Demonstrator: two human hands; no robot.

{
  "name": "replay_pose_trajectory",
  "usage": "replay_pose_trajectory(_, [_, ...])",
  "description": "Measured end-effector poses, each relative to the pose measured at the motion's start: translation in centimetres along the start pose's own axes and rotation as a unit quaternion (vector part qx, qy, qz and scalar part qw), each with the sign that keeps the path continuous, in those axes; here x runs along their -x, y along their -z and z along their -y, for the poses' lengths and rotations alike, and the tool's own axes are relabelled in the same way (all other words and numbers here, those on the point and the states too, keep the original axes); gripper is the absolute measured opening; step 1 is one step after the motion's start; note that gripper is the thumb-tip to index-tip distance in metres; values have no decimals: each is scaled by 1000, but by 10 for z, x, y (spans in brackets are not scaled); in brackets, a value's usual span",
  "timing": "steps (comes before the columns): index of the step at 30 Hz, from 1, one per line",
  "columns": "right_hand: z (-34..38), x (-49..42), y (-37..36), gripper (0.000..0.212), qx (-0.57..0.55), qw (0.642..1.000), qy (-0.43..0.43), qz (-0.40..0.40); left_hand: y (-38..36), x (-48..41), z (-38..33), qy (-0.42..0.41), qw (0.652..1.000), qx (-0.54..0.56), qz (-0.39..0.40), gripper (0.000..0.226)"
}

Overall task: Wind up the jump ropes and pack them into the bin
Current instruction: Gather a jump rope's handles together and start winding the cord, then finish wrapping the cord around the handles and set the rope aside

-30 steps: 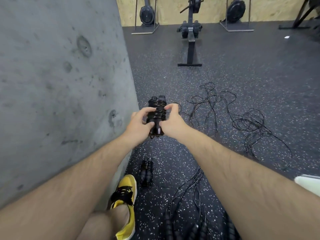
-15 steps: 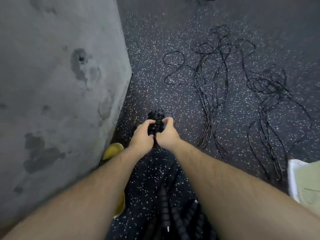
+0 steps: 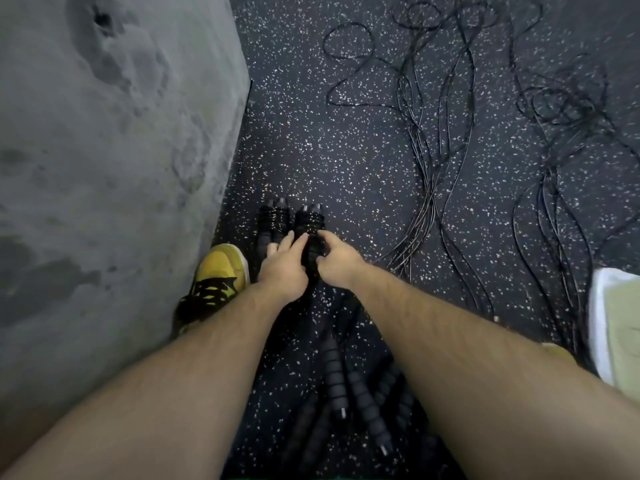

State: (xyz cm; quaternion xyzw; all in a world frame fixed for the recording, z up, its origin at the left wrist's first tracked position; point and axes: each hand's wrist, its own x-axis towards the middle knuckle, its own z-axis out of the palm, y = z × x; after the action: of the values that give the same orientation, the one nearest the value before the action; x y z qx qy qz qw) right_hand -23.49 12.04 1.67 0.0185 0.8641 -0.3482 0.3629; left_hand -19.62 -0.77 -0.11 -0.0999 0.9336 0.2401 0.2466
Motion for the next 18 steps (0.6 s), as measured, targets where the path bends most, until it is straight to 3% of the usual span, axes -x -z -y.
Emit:
replay_pose_trajectory(4, [0,40,3,56,16,998,35,-47,-13,29,-15,-21,998,9,-53,56])
replay_pose_trajectory(7, [-16,75,-9,42,16,997,31,-65,-28,57,-29,-15,998,51,-24,44])
replay_pose_trajectory(10, [-45,104,-25,28,102,993,16,-55,-46,81,-36,0,997,67,33,38])
replay_pose_trajectory(14, [-79,127,-38,32,173,985,1,-25,-75,106,-36,76,993,34,88,46])
replay_pose_trajectory(18, [-97,133,-43,35,176,984,-31,9,-92,110,-34,134,984,60,102,60])
